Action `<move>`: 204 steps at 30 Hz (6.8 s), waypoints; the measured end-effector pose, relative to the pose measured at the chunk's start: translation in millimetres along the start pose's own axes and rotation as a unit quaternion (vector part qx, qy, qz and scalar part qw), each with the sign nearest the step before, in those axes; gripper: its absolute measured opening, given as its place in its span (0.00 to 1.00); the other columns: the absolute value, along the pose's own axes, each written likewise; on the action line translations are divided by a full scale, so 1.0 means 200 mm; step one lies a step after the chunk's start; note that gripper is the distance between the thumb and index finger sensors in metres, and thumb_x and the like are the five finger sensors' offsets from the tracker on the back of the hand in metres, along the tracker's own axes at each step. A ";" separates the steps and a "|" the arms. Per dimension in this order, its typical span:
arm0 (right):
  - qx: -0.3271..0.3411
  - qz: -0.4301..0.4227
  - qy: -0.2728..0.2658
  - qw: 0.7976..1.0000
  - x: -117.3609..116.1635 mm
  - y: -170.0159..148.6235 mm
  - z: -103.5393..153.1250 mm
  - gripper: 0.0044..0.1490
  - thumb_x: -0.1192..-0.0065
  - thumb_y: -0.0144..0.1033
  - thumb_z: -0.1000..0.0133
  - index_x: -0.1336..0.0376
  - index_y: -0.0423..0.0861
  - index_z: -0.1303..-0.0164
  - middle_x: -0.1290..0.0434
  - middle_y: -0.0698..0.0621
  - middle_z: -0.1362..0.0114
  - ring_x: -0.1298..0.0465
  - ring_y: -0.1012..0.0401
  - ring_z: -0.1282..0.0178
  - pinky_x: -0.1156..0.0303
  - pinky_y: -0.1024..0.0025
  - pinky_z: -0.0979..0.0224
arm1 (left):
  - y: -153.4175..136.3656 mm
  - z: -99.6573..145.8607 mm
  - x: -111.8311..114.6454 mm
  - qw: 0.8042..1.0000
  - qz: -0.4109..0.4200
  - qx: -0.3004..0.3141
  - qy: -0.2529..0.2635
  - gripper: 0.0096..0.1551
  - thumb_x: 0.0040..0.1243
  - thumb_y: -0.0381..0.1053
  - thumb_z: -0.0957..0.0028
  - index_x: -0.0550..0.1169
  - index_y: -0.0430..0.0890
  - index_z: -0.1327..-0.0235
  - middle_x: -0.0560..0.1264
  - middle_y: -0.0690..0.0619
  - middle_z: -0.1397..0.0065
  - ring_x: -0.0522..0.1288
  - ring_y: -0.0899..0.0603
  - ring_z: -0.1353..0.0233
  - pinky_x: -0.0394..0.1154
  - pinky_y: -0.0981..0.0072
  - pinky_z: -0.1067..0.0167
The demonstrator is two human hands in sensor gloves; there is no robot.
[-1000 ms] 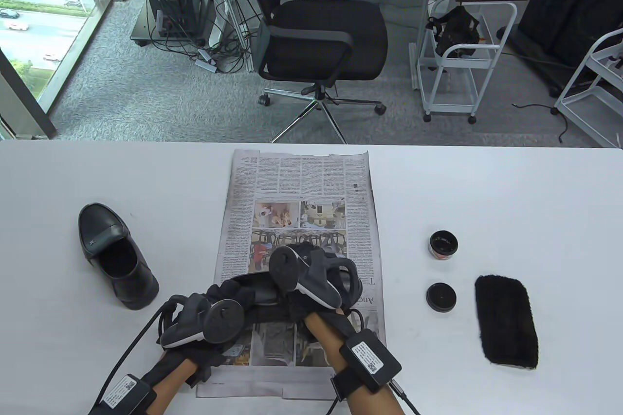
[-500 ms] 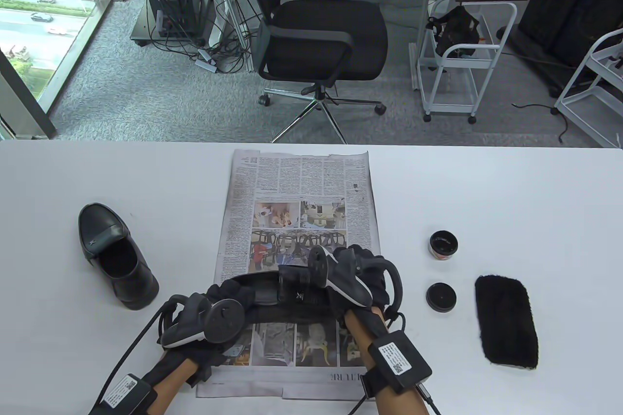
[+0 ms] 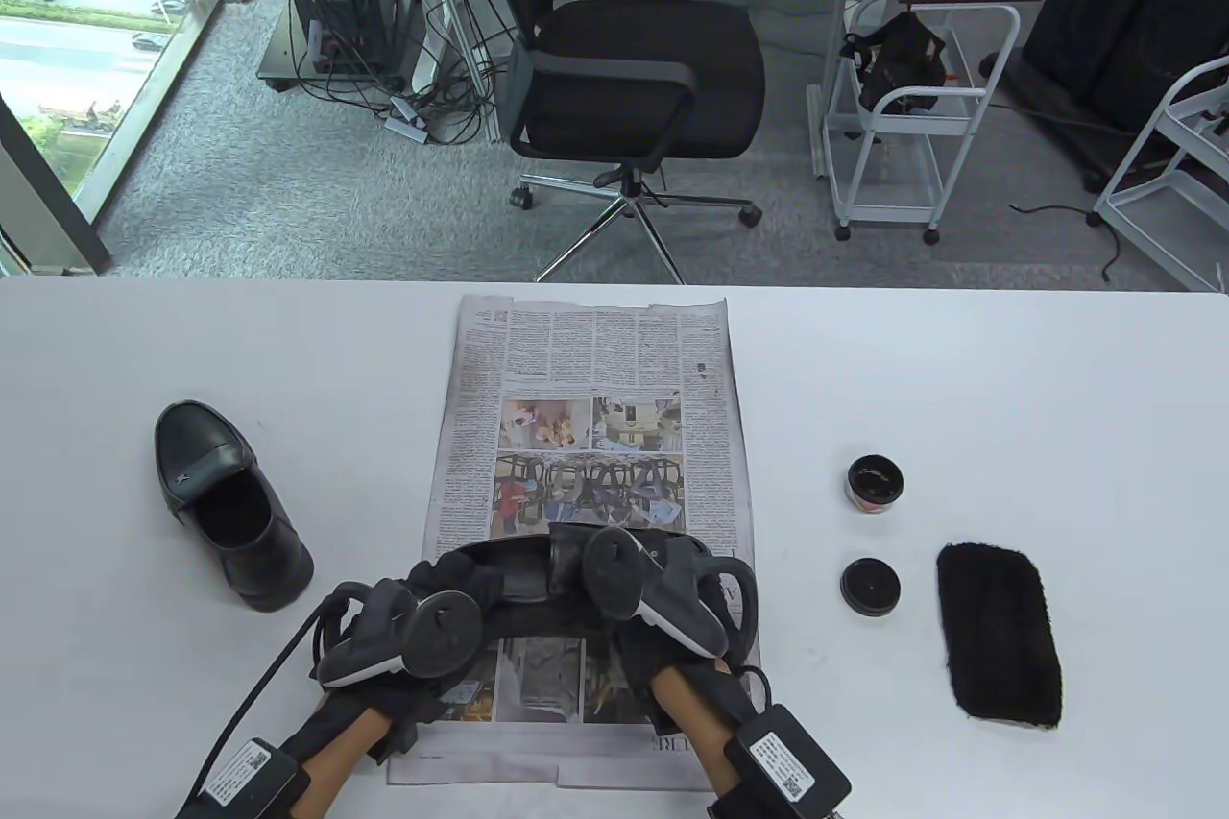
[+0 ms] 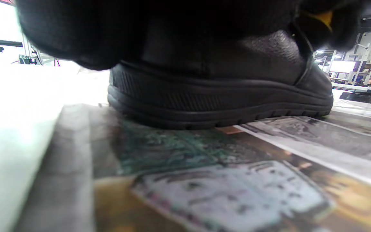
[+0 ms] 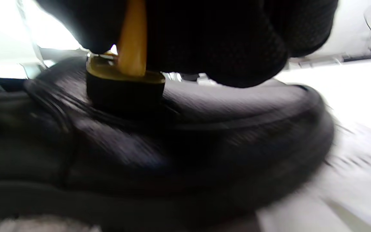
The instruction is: Dip and apply built-in sponge shoe polish on shoes
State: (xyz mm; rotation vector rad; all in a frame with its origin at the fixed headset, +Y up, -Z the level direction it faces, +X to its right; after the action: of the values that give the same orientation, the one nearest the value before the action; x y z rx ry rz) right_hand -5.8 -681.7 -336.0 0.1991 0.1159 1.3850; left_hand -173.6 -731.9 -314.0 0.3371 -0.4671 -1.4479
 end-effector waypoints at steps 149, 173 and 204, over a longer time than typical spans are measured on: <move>-0.102 0.049 -0.002 0.994 -0.02 -0.33 -0.12 0.30 0.34 0.42 0.51 0.32 0.43 0.41 0.22 0.44 0.50 0.20 0.50 0.54 0.29 0.40 0.34 | 0.00 0.00 0.00 1.000 0.000 0.001 -0.005 0.28 0.48 0.59 0.35 0.65 0.46 0.29 0.63 0.46 0.34 0.75 0.30 0.44 0.74 0.36 0.45; 0.016 -0.098 -0.063 0.993 0.01 -0.01 -0.07 0.28 0.35 0.45 0.51 0.29 0.43 0.45 0.19 0.45 0.53 0.17 0.51 0.58 0.25 0.42 0.38 | 0.00 0.00 0.00 1.000 0.000 0.000 -0.004 0.28 0.48 0.59 0.35 0.64 0.46 0.29 0.62 0.46 0.34 0.75 0.30 0.44 0.73 0.36 0.44; -0.037 -0.044 0.004 0.998 -0.05 -0.17 0.07 0.29 0.35 0.45 0.51 0.30 0.42 0.45 0.20 0.45 0.55 0.18 0.53 0.60 0.25 0.43 0.40 | 0.00 0.01 -0.01 1.000 0.000 0.000 -0.004 0.28 0.48 0.60 0.35 0.64 0.46 0.29 0.62 0.46 0.34 0.74 0.30 0.44 0.73 0.36 0.44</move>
State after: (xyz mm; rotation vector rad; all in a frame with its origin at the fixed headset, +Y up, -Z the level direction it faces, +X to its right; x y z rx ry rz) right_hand 28.1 -699.3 -330.4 0.1257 0.0783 1.2995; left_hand -174.2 -730.8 -313.0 0.3313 -0.4745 -1.4491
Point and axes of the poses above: the tracker on the back of each hand, its own y axis roughly to the thumb side, its own z axis roughly from the fingertips to the wrist, x = y × z, the point moved 5 cm from there along -z, roughly from the wrist to the fingertips
